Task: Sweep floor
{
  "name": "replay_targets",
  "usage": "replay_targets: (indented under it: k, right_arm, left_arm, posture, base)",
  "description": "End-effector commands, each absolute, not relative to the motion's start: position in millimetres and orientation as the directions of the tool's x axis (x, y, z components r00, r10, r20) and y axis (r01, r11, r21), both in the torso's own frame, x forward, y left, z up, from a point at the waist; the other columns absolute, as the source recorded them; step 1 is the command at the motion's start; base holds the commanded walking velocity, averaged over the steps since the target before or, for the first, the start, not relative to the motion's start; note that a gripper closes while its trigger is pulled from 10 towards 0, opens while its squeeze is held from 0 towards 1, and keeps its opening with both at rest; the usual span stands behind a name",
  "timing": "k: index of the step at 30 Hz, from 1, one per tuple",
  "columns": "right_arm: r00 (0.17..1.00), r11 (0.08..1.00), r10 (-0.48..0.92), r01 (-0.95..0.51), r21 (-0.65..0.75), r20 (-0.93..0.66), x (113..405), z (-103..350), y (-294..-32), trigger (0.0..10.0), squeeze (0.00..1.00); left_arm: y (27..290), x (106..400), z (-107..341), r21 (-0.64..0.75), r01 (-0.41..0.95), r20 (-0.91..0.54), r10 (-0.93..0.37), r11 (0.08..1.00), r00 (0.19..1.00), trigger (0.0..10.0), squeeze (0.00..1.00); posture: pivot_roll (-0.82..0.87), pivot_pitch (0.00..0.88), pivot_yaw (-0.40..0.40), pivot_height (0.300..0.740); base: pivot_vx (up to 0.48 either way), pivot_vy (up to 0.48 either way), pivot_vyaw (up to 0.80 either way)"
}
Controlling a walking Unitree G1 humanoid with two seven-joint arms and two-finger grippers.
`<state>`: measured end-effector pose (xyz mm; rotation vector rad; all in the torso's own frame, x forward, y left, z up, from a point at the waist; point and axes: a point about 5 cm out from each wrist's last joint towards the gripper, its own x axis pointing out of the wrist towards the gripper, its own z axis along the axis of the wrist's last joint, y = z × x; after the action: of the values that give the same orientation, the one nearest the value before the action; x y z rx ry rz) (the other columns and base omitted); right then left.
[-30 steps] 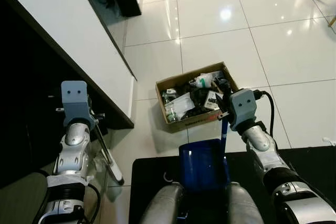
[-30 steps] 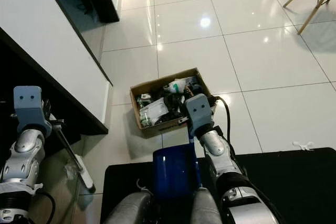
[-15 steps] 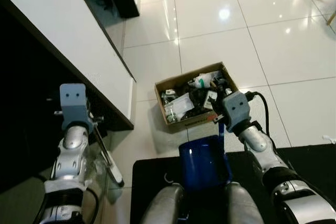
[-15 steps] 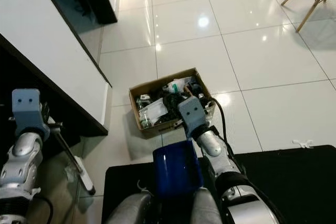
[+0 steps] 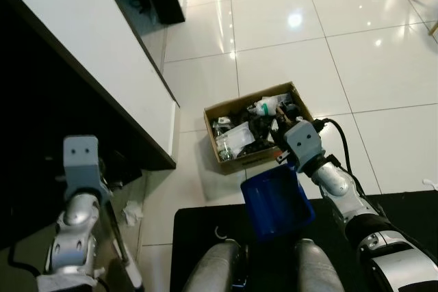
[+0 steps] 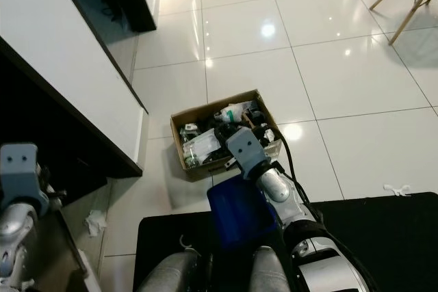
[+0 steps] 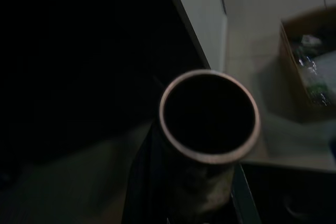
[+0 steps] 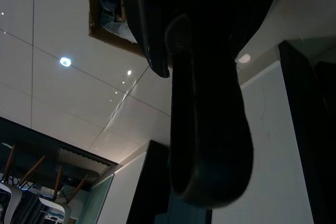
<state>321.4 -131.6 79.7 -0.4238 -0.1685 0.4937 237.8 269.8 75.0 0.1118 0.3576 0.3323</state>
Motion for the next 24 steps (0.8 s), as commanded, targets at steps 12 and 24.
replay_targets:
  k: [12, 24]
  right_arm:
    - [0.85, 0.76, 0.526, -0.477, -0.442, -0.013, 314.1, 66.1, -127.2, 10.0, 0.0]
    - [0.861, 0.771, 0.508, -0.459, -0.442, -0.009, 319.0, 70.2, -130.2, 10.0, 0.0]
  left_arm:
    - [232.0, 246.0, 58.6, -0.349, -0.407, -0.443, 0.234, 0.844, 0.865, 10.0, 0.0]
    - [200.5, 254.8, 70.7, -0.586, -0.431, -0.466, 0.15, 0.686, 0.872, 10.0, 0.0]
  posture:
    - [0.09, 0.186, 0.153, 0.74]
    - [0.09, 0.181, 0.14, 0.74]
  base:
    - [0.0, 0.0, 0.0]
    - [0.0, 0.0, 0.0]
